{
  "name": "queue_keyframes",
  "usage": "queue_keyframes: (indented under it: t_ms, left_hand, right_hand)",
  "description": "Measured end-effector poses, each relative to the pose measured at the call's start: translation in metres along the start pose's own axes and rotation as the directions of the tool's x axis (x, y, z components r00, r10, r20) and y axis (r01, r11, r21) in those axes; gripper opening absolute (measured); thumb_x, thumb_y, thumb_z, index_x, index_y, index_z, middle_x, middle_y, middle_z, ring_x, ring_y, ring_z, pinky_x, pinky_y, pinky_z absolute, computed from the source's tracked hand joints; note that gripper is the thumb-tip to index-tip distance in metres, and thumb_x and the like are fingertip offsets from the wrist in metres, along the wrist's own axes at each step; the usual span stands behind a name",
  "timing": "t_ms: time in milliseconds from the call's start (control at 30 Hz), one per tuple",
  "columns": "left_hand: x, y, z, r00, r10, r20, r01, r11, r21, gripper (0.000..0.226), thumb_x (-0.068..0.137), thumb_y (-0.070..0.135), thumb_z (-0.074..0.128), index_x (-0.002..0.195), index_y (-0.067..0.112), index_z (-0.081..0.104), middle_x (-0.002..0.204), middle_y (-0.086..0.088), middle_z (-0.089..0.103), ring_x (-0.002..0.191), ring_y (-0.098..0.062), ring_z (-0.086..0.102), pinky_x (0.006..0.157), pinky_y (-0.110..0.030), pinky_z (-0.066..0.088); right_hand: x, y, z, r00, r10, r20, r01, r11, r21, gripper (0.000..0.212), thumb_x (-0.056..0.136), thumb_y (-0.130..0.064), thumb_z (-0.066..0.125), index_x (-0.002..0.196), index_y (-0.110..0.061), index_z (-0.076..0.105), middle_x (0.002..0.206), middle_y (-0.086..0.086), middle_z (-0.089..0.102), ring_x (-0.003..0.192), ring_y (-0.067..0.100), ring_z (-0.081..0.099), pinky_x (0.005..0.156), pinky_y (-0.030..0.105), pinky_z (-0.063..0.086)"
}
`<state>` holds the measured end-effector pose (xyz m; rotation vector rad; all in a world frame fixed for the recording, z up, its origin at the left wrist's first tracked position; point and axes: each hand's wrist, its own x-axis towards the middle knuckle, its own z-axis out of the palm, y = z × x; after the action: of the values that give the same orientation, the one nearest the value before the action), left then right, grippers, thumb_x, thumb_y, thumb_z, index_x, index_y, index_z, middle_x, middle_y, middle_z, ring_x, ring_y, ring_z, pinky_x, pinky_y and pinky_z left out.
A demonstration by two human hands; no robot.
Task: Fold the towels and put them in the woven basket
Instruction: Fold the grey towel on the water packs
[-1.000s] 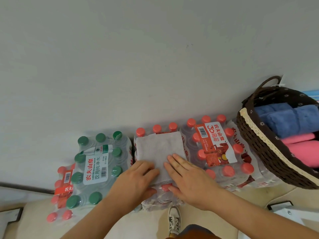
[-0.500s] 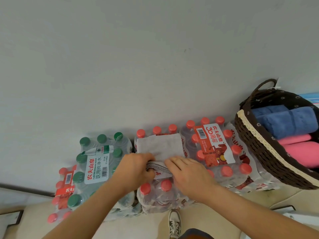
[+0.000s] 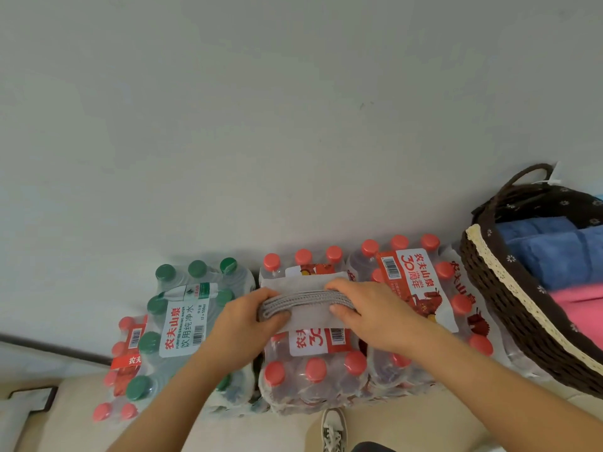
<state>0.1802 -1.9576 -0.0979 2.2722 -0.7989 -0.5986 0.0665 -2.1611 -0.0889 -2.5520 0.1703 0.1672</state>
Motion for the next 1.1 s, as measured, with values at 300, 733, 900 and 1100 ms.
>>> queue_keyframes:
  t_ms: [300, 733, 900, 1100]
  left_hand:
    - [0.029, 0.003, 0.008, 0.970, -0.175, -0.166, 0.195, 0.975, 0.109, 0.027, 0.091, 0.045, 0.054, 0.076, 0.023, 0.058, 0.067, 0.005, 0.060, 0.061, -0.008, 0.054, 0.052, -0.025, 0.038]
    - [0.036, 0.003, 0.023, 0.943, 0.039, -0.331, 0.093, 0.923, 0.374, 0.037, 0.093, 0.048, 0.041, 0.115, 0.021, 0.053, 0.084, 0.001, 0.058, 0.076, -0.022, 0.058, 0.062, -0.034, 0.047]
    - [0.044, -0.014, 0.011, 0.981, 0.099, -0.164, -0.035, 0.935, 0.353, 0.043, 0.089, 0.051, 0.043, 0.119, 0.025, 0.060, 0.109, 0.004, 0.062, 0.098, -0.018, 0.054, 0.081, -0.028, 0.044]
    - [0.044, -0.008, -0.015, 0.986, 0.079, 0.148, -0.108, 0.973, 0.204, 0.044, 0.089, 0.032, 0.061, 0.132, 0.029, 0.050, 0.112, 0.010, 0.050, 0.103, -0.007, 0.048, 0.090, -0.018, 0.036]
  right_hand:
    - [0.031, 0.009, 0.010, 0.982, 0.119, -0.144, -0.114, 0.993, 0.043, 0.025, 0.098, -0.042, 0.043, 0.113, -0.024, 0.053, 0.099, -0.005, 0.064, 0.083, 0.012, 0.059, 0.065, 0.028, 0.048]
    - [0.051, 0.009, 0.013, 0.954, 0.217, -0.207, -0.251, 0.956, -0.154, 0.036, 0.096, -0.055, 0.036, 0.113, -0.027, 0.050, 0.105, -0.002, 0.058, 0.088, 0.017, 0.059, 0.069, 0.031, 0.047]
    - [0.046, 0.009, 0.012, 0.987, 0.102, -0.121, -0.123, 0.975, -0.183, 0.041, 0.098, -0.046, 0.036, 0.133, -0.029, 0.050, 0.132, -0.006, 0.044, 0.121, 0.015, 0.040, 0.097, 0.038, 0.041]
    - [0.040, -0.002, -0.017, 0.957, 0.140, 0.254, -0.124, 0.989, -0.078, 0.038, 0.091, -0.039, 0.054, 0.126, -0.025, 0.052, 0.119, -0.004, 0.049, 0.109, 0.016, 0.050, 0.094, 0.040, 0.046]
